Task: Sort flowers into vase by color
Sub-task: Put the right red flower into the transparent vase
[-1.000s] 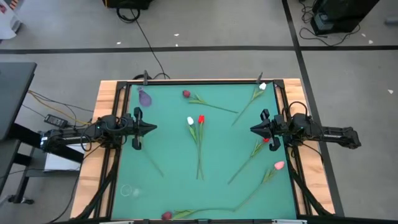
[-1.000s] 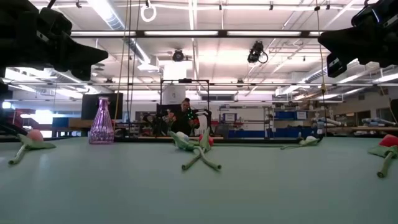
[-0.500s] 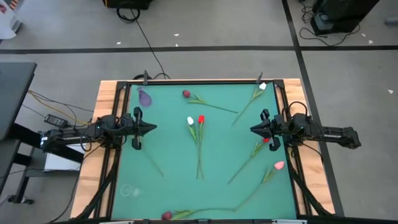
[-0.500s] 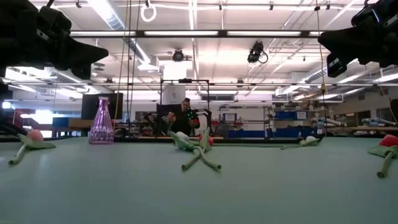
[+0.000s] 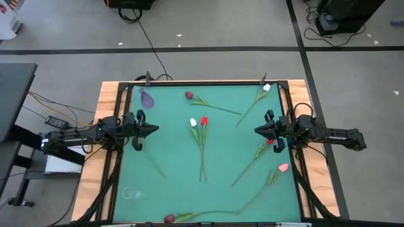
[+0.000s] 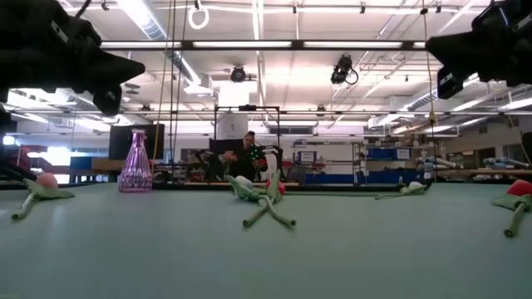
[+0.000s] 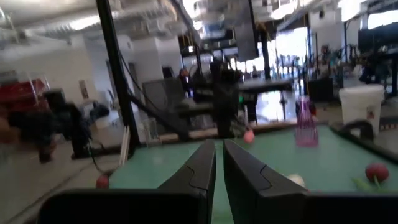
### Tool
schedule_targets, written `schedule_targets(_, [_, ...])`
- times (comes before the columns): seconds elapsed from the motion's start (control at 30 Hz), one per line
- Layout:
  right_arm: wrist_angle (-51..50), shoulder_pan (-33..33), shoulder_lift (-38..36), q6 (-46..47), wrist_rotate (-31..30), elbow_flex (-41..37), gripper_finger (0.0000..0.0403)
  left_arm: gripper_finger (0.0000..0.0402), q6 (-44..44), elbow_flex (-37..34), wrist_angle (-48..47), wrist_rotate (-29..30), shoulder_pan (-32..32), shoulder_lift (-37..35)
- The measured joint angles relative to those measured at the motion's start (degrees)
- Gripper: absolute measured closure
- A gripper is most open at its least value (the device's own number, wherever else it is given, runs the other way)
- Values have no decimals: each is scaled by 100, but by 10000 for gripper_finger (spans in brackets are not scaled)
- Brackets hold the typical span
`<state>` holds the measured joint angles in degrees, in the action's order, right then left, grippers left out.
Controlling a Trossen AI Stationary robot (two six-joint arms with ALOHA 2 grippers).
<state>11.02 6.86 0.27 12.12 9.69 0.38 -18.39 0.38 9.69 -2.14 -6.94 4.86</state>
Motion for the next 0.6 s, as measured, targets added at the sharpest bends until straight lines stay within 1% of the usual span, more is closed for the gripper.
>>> schedule_targets(0.1, [561, 1, 0, 522, 6, 0, 361, 392, -1058, -1, 0, 56, 0, 0])
schedule_targets(0.17, [952, 2, 0, 587, -276, 0, 361, 392, -1765, -1, 0, 167, 0, 0])
schedule_targets(0.23, [1333, 6, 4, 752, -845, 0, 361, 392, -2313, 0, 3, 384, 0, 0])
schedule_targets(0.27, [1494, 6, 6, 991, -1159, 0, 361, 392, -2517, -2, 12, 526, 0, 0])
schedule_targets(0.33, [1595, 6, 7, 1831, -1971, 0, 361, 392, -2855, -2, 24, 855, 0, 0])
schedule_targets(0.37, [1508, 6, 7, 2344, -2312, 0, 361, 392, -2953, 0, 24, 1015, 0, 0])
schedule_targets(0.4, [1339, 12, 13, 2869, -2528, 0, 361, 392, -3008, 0, 24, 1159, 0, 2])
schedule_targets(0.43, [1158, 9, 44, 3342, -2602, 0, 362, 392, -3029, -1, 28, 1282, 0, 0])
schedule_targets(0.5, [657, 8, 173, 4183, -2456, 0, 366, 392, -3018, -1, 28, 1478, 0, 0])
schedule_targets(0.6, [228, 8, 550, 4792, -2267, 0, 377, 392, -2847, -2, 18, 1617, 0, 0])
